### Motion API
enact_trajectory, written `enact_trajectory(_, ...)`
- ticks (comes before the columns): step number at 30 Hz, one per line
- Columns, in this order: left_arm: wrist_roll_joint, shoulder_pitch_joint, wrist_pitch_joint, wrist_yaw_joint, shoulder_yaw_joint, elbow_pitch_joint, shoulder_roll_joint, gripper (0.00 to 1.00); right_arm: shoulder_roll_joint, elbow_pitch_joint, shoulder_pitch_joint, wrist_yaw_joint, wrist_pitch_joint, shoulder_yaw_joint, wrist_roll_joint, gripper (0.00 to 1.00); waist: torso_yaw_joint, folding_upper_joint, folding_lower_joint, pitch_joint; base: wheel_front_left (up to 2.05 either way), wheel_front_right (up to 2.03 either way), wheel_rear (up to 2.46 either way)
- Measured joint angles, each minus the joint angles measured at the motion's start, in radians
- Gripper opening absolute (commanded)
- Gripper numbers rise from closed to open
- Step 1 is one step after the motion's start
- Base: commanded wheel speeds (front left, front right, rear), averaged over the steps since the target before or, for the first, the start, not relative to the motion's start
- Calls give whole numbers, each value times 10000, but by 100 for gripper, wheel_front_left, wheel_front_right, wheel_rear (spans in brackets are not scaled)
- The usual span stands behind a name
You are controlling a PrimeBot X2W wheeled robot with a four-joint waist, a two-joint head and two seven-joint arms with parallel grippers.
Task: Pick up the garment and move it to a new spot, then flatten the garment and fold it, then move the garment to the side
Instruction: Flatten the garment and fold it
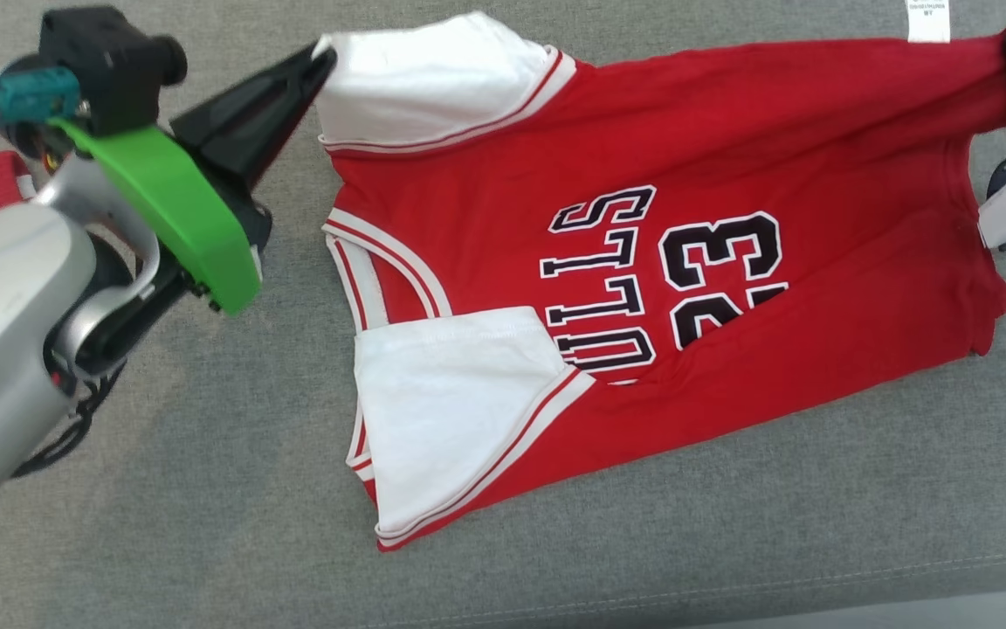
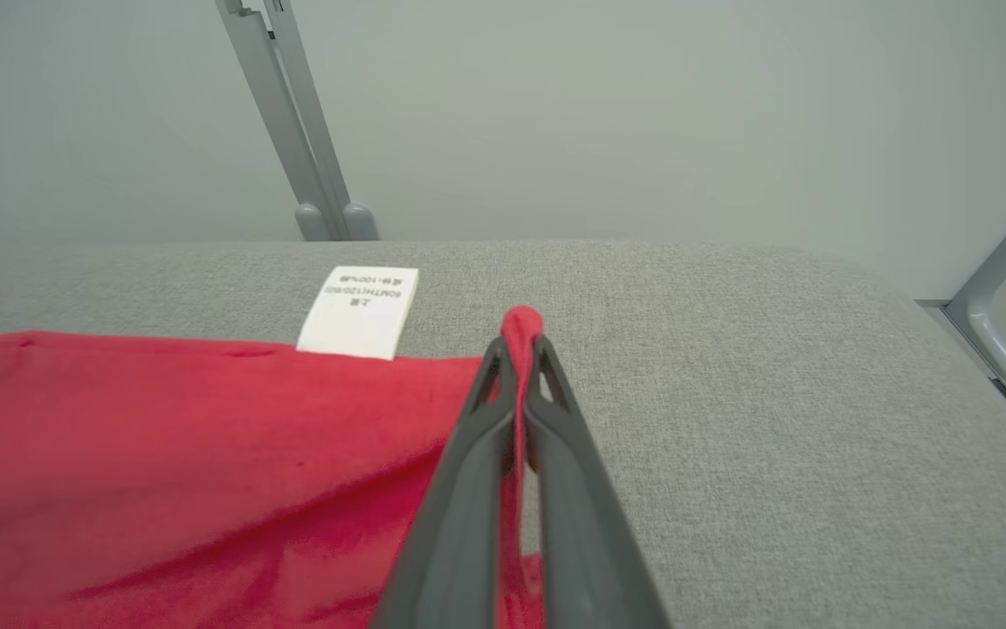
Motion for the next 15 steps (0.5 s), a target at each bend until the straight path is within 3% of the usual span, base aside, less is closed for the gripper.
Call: enact_trajectory(15, -606, 2836, -182, 1682, -742, -3553, 1294, 0, -54, -82, 1952, 0, -451, -299, 163, 0, 208, 0, -1, -835, 0, 0, 0)
